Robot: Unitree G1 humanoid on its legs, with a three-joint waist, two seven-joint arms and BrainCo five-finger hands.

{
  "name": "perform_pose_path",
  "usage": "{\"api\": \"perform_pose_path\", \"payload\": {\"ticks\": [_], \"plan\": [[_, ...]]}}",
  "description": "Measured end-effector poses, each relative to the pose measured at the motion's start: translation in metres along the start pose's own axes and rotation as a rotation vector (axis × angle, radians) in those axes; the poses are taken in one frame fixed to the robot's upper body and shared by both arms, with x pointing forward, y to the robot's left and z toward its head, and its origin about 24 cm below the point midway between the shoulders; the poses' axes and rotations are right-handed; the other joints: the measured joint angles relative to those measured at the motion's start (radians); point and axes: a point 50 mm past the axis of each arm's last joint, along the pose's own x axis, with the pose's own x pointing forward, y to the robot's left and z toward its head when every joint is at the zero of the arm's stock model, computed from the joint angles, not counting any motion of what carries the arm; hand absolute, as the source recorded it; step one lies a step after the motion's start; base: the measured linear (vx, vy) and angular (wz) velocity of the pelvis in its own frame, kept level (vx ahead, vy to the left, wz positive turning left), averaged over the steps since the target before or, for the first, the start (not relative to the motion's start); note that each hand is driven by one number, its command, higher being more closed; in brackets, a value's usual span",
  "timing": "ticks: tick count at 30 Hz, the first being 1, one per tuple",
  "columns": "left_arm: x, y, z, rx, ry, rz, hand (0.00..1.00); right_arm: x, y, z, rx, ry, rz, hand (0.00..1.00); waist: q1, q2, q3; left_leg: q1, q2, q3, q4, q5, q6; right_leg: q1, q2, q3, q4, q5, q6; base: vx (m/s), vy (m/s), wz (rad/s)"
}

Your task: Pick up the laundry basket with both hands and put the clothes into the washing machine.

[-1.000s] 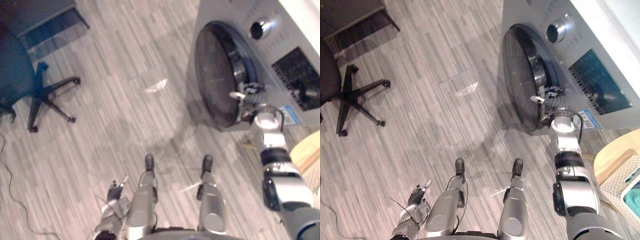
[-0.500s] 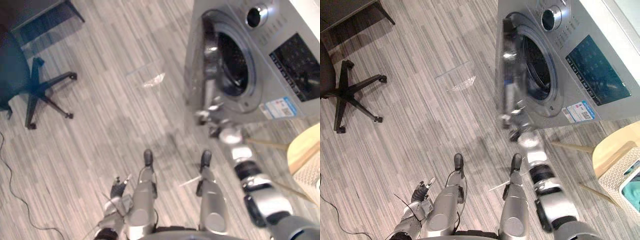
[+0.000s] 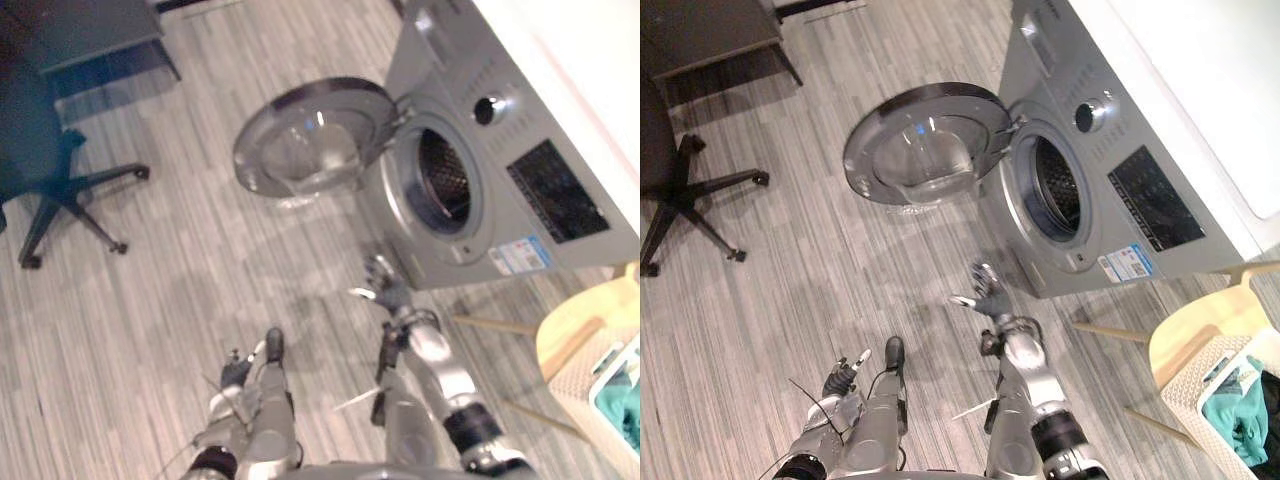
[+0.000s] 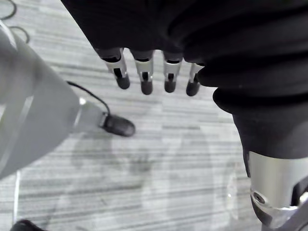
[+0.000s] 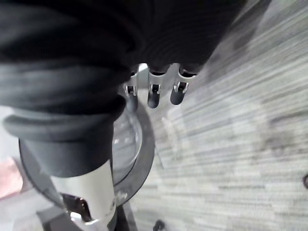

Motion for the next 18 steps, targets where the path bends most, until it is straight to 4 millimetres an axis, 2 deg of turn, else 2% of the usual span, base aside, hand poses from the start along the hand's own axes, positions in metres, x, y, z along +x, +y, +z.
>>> {"api": "perform_pose_path", "payload": {"ticks": [1, 2, 3, 6, 8, 10, 11, 13, 14, 16, 18], "plan": [[0.003, -0.006, 0.011, -0.001, -0.031, -0.016, 0.0, -0.009, -0.014, -0.008, 0.01, 0.024, -0.053, 0.0, -0.001, 0.001, -0.003, -0.001, 0.002, 0.019, 0.0, -0.005, -0.003, -0.014, 0.003, 0.018, -0.001, 0.001, 0.0, -0.06, 0.005, -0.41], [0.005, -0.009, 0.016, -0.001, -0.043, -0.023, 0.0, -0.013, -0.02, -0.013, 0.013, 0.04, -0.076, 0.0, -0.003, 0.002, -0.004, -0.003, 0.003, 0.028, 0.0, -0.006, -0.002, -0.023, 0.003, 0.027, -0.001, 0.001, 0.0, -0.08, -0.002, -0.47], [0.008, -0.015, 0.029, 0.001, -0.079, -0.037, 0.0, -0.022, -0.034, -0.019, 0.019, 0.061, -0.13, 0.0, -0.015, 0.002, -0.006, -0.008, 0.005, 0.045, 0.0, -0.006, -0.002, -0.039, 0.006, 0.043, -0.002, 0.001, 0.0, -0.05, -0.006, -0.37], [0.016, -0.019, 0.064, 0.028, -0.168, -0.046, 0.0, -0.036, -0.055, -0.033, 0.037, 0.108, -0.225, 0.0, -0.052, -0.001, -0.007, -0.018, 0.012, 0.082, -0.002, -0.006, -0.002, -0.074, 0.014, 0.077, -0.003, 0.002, -0.001, -0.06, -0.015, -0.44], [0.022, -0.013, 0.102, 0.024, -0.258, -0.007, 0.0, -0.055, -0.067, -0.049, 0.053, 0.171, -0.286, 0.0, -0.069, -0.014, -0.014, -0.02, 0.022, 0.129, -0.007, -0.008, -0.009, -0.113, 0.026, 0.118, -0.003, 0.024, -0.007, -0.03, -0.042, -0.6], [0.025, -0.006, 0.114, 0.027, -0.279, 0.019, 0.0, -0.062, -0.068, -0.056, 0.057, 0.197, -0.296, 0.0, -0.089, -0.015, -0.014, -0.022, 0.028, 0.14, -0.007, -0.009, -0.012, -0.126, 0.033, 0.128, -0.002, 0.025, -0.007, 0.0, -0.047, -0.4], [0.028, 0.002, 0.135, 0.015, -0.315, 0.051, 0.0, -0.068, -0.066, -0.063, 0.062, 0.228, -0.298, 0.0, -0.105, -0.027, -0.013, -0.023, 0.038, 0.164, -0.007, -0.011, -0.015, -0.143, 0.045, 0.147, -0.002, 0.029, -0.01, 0.01, -0.05, -0.41], [0.03, 0.008, 0.155, 0.024, -0.348, 0.083, 0.0, -0.074, -0.064, -0.07, 0.075, 0.253, -0.302, 0.0, -0.109, -0.047, -0.015, -0.025, 0.043, 0.187, -0.007, -0.014, -0.019, -0.165, 0.055, 0.169, -0.003, 0.052, -0.022, 0.01, -0.043, -0.46], [0.03, 0.012, 0.172, 0.019, -0.373, 0.096, 0.0, -0.078, -0.063, -0.074, 0.084, 0.266, -0.306, 0.0, -0.113, -0.057, -0.013, -0.032, 0.049, 0.201, -0.007, -0.016, -0.022, -0.18, 0.058, 0.178, -0.004, 0.062, -0.027, 0.02, -0.032, -0.36], [0.029, 0.019, 0.201, 0.025, -0.421, 0.123, 0.0, -0.08, -0.061, -0.077, 0.098, 0.278, -0.308, 0.0, -0.135, -0.074, -0.012, -0.05, 0.058, 0.205, -0.007, -0.015, -0.022, -0.198, 0.07, 0.18, -0.01, 0.07, -0.033, 0.01, -0.033, -0.17], [0.026, 0.023, 0.222, 0.028, -0.453, 0.143, 0.0, -0.081, -0.058, -0.08, 0.13, 0.28, -0.314, 0.0, -0.143, -0.091, -0.01, -0.053, 0.06, 0.21, -0.001, -0.011, -0.023, -0.199, 0.071, 0.187, -0.026, 0.084, -0.043, 0.01, -0.003, -0.11]]}}
